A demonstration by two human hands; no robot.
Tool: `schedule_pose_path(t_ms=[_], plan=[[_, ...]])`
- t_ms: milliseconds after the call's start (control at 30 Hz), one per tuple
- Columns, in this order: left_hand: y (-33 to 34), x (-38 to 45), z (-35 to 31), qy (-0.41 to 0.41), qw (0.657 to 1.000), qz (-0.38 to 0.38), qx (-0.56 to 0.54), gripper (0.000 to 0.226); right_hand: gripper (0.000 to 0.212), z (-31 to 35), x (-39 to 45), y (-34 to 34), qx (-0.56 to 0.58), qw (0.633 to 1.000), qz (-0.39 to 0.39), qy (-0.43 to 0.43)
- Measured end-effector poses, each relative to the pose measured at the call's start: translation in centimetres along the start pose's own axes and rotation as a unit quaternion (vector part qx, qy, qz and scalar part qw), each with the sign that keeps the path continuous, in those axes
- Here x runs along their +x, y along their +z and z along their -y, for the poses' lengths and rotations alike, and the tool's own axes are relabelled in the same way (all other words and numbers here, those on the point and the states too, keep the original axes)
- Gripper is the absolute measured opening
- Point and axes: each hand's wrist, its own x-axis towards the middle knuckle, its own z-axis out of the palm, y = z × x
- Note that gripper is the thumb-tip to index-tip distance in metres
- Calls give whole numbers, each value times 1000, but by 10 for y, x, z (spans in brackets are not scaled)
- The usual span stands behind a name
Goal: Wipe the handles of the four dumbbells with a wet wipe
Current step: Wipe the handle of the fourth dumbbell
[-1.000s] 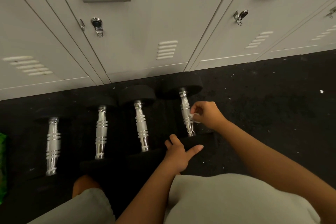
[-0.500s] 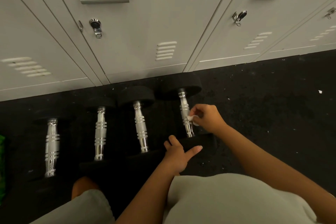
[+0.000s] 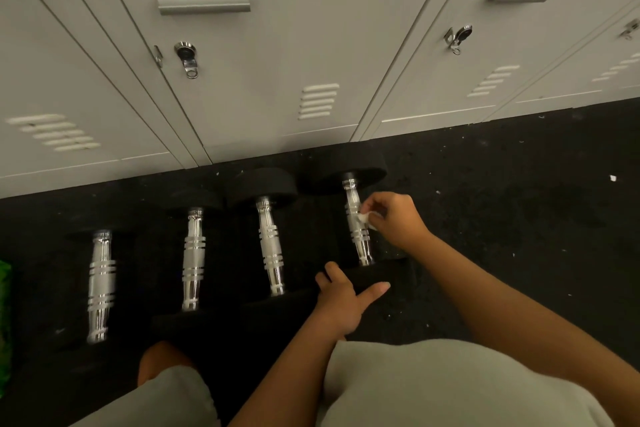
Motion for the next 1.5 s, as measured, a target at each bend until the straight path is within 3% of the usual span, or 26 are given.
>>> schedule_pose_path(t_ms=[300,667,800,1100,1400,1500], plan=[[-3,-2,1,5,1000,14,-3,98,16,2,-3,9,-21,999,-40,-7],[-2,-3,1,7,1000,12,-10,98,14,10,9,14,83,989,-102,66],[0,-1,1,5,1000,7,-4,101,15,22,27,14,138,967,-167,133],[0,-1,1,6,1000,1,10,99,12,25,28,25,269,913,-223,212],[0,-3,0,5,1000,-1,5,100,10,20,35,24,278,900,-211,260],[0,-3,0,3,1000,-1,6,99,9,12,30,27,261,911,-178,265]])
